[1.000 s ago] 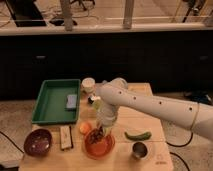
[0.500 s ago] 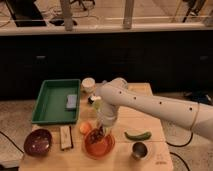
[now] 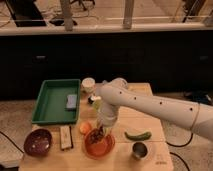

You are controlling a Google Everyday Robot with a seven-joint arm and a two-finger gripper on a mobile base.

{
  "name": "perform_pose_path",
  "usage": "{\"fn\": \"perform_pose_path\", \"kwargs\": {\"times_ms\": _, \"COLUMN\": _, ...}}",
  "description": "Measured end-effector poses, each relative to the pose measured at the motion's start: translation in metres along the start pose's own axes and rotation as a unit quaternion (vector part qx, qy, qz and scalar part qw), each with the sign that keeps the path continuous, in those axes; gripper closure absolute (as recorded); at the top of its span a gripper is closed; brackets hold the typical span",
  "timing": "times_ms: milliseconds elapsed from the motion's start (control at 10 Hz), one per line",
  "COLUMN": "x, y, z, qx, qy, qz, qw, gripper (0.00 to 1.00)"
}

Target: Place grapes in red bowl

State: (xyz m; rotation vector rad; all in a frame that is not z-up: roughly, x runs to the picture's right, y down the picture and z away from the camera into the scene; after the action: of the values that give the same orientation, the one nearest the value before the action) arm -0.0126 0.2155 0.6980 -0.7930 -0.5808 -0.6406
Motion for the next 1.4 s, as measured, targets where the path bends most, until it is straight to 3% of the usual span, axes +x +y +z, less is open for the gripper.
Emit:
{"fn": "perform_pose_path", "kwargs": {"times_ms": 500, "x": 0.0002, "y": 0.0027, "z": 0.0006, "qx": 0.001, "qy": -0.001, "qz": 0.001, "qw": 1.0000, "gripper": 0.22}}
{"fn": "perform_pose_path", "kwargs": {"times_ms": 1400, "x": -0.0021, "y": 0.0065, "z": 0.0014, "qx": 0.004, "qy": 0.004, "qz": 0.001, "qw": 1.0000, "gripper": 0.20}}
